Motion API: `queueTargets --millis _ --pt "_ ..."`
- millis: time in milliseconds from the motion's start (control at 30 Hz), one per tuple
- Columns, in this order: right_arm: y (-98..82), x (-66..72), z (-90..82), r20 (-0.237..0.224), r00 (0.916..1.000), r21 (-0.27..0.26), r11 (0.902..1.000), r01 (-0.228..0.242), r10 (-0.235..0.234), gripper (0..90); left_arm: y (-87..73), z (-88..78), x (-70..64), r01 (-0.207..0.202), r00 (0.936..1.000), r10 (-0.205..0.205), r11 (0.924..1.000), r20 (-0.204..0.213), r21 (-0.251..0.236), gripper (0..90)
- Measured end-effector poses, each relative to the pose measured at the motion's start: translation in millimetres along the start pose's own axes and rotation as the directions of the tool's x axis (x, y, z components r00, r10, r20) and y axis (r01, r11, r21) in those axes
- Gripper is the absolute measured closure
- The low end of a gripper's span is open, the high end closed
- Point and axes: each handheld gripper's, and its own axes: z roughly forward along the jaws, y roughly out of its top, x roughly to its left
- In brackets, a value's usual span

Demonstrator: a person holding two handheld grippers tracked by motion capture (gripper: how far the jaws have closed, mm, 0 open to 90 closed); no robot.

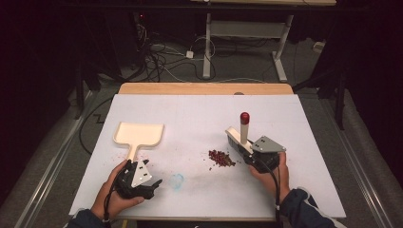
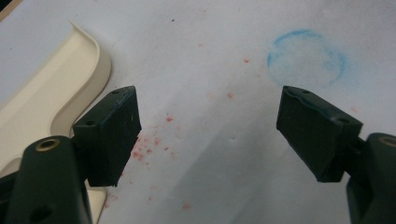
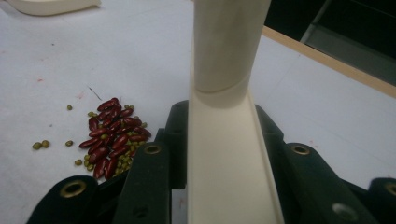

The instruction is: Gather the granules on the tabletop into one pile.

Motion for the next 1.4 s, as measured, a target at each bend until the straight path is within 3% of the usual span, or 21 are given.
queueTargets --millis 233,400,533,667,700,733,767,800,833,867,900,933,967,1000,1033,1100,1200,1267,1333,1400 --pt "7.5 35.7 9.6 -0.007 1.0000 -0.004 1.0000 0.006 -0.006 67.5 0.7 0.8 -1.1 -0.003 1.0000 0.003 1.0000 0.001 -0.002 20.9" --pt "16.5 48.6 17.9 -0.002 0.9999 -0.024 0.9996 -0.012 0.012 67.6 0.3 -0.1 -0.3 -0.004 1.0000 0.004 1.0000 0.000 -0.006 20.9" --pt "19.6 46.2 16.8 0.021 0.9997 -0.039 0.9992 -0.011 0.012 67.6 -0.3 -0.9 0.0 -0.001 1.0000 0.001 1.0000 0.000 -0.010 20.9" --pt "24.4 33.3 6.7 0.017 0.9987 -0.090 0.9948 -0.047 0.048 67.6 0.0 -1.7 0.2 -0.001 1.0000 0.001 0.9999 -0.002 -0.011 20.9" --pt "25.6 30.5 3.6 0.003 0.9985 -0.105 0.9930 -0.055 0.055 67.6 0.1 -1.8 0.3 -0.002 1.0000 0.002 0.9999 -0.003 -0.011 20.9" --pt "27.6 26.7 -3.2 -0.062 0.9964 -0.139 0.9881 -0.066 0.058 67.6 0.2 -1.9 0.3 -0.002 1.0000 0.002 0.9999 -0.004 -0.012 21.0" --pt "27.6 26.7 -3.2 -0.062 0.9964 -0.139 0.9881 -0.066 0.058 67.6 0.3 -1.9 0.3 -0.002 1.0000 0.002 0.9999 -0.005 -0.012 21.0" --pt "28.3 26.1 -6.9 -0.103 0.9935 -0.158 0.9854 -0.065 0.049 67.6 0.3 -1.9 0.3 0.000 1.0000 0.000 0.9999 -0.006 -0.013 20.9" --pt "29.6 28.2 -13.7 -0.177 0.9840 -0.181 0.9818 -0.056 0.023 67.5 0.3 -1.9 0.3 0.000 1.0000 0.000 0.9999 -0.006 -0.012 20.9" --pt "29.6 28.2 -13.7 -0.177 0.9840 -0.181 0.9818 -0.056 0.023 67.5 0.3 -1.9 0.4 0.001 1.0000 -0.001 0.9999 -0.008 -0.012 20.9" --pt "29.7 32.8 -18.4 -0.270 0.9629 -0.191 0.9807 -0.044 -0.009 67.5 0.3 -2.1 0.5 0.001 1.0000 -0.001 0.9999 -0.009 -0.011 21.0" --pt "28.7 35.5 -19.9 -0.328 0.9444 -0.192 0.9803 -0.045 -0.021 67.4 0.1 -2.2 0.6 0.001 1.0000 -0.001 0.9999 -0.009 -0.013 20.9" --pt "28.7 35.5 -19.9 -0.328 0.9444 -0.192 0.9803 -0.045 -0.021 67.4 0.0 -2.5 0.6 0.002 1.0000 -0.002 0.9999 -0.008 -0.013 20.9" --pt "27.2 38.4 -20.6 -0.379 0.9242 -0.199 0.9794 -0.033 -0.046 67.5 -0.2 -2.8 0.7 0.002 1.0000 -0.002 0.9999 -0.009 -0.013 21.0" --pt "25.7 42.4 -20.8 -0.401 0.9135 -0.194 0.9809 -0.013 -0.067 67.6 -0.2 -3.1 0.8 0.001 1.0000 -0.001 0.9999 -0.009 -0.011 20.9" --pt "21.1 47.9 -17.8 -0.472 0.8748 -0.194 0.9809 0.018 -0.109 67.5 -0.4 -3.2 0.9 0.002 1.0000 -0.002 0.9999 -0.009 -0.011 21.0" --pt "11.9 54.4 -7.4 -0.516 0.8442 -0.177 0.9823 0.063 -0.147 67.5 -0.3 -3.0 0.6 0.001 1.0000 -0.001 0.9999 -0.008 -0.011 21.1" --pt "6.4 55.8 0.9 -0.520 0.8413 -0.154 0.9850 0.078 -0.148 67.6 -0.3 -2.9 0.5 0.000 1.0000 0.000 1.0000 -0.006 -0.010 21.3" --pt "4.9 51.4 5.0 -0.525 0.8400 -0.164 0.9849 0.057 -0.136 67.6 -0.4 -2.7 0.8 0.001 1.0000 -0.001 0.9999 -0.006 -0.010 21.3" --pt "5.1 46.1 7.7 -0.498 0.8565 -0.164 0.9846 0.063 -0.137 67.5 -0.6 -2.4 0.9 0.002 1.0000 -0.002 1.0000 -0.004 -0.007 21.3"
